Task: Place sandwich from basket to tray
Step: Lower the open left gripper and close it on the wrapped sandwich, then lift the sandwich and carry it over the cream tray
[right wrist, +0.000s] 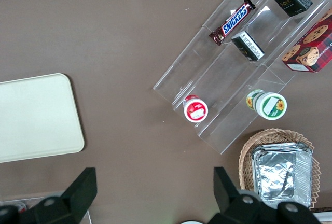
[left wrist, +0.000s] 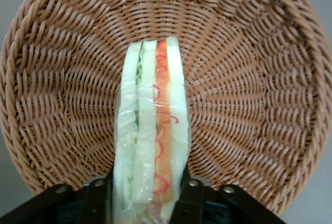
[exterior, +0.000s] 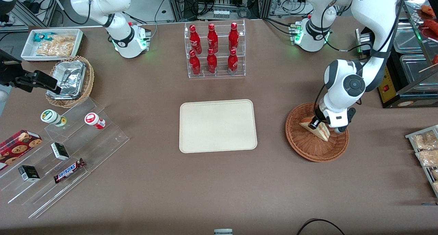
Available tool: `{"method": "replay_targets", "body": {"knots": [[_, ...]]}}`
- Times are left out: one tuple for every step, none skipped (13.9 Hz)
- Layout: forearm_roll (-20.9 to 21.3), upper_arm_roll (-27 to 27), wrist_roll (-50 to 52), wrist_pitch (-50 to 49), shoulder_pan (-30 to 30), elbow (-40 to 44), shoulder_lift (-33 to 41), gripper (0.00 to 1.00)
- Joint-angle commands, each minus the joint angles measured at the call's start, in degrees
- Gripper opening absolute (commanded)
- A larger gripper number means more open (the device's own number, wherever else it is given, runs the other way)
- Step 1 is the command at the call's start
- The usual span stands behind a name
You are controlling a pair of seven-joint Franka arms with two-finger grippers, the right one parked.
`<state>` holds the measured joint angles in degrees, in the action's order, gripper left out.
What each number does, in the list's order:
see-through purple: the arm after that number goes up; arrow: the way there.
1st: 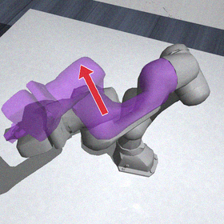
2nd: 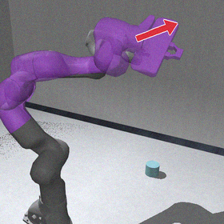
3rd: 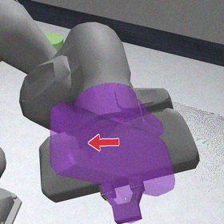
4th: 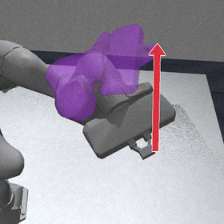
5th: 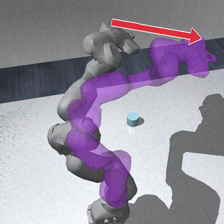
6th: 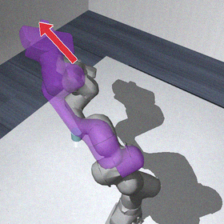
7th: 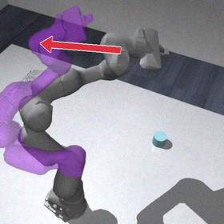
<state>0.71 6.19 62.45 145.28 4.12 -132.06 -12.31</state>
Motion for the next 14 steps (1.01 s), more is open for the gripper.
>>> {"method": "replay_targets", "body": {"knots": [[0.96,-0.13,0.21,-9.00,0.36,2.66,6.05,0.17],[0.96,0.22,-0.57,-15.32,0.88,6.08,7.20,0.19],[0.96,0.83,-0.93,-21.73,2.54,10.72,7.65,0.22],[0.96,1.01,-0.76,-27.10,4.91,15.21,7.39,0.20],[0.96,1.02,-0.49,-30.99,7.71,19.51,6.78,0.20],[0.96,1.02,-0.41,-33.46,10.35,22.86,5.73,0.20],[0.96,1.02,-0.58,-33.66,12.99,25.25,4.15,0.20],[0.96,1.02,-1.10,-33.49,16.15,27.45,2.05,0.20],[0.96,1.02,-2.06,-33.05,18.53,29.64,-0.50,0.21],[0.96,1.10,-3.38,-31.48,20.90,32.36,-4.00,0.21],[1.05,1.02,-3.57,-29.81,23.36,34.65,-7.26,0.21],[1.22,1.02,-3.57,-27.45,26.08,36.33,-10.07,0.21],[1.14,1.02,-3.66,-24.29,27.76,37.30,-12.45,0.21],[1.05,1.02,-3.83,-21.82,29.26,37.92,-14.30,0.21]]}}
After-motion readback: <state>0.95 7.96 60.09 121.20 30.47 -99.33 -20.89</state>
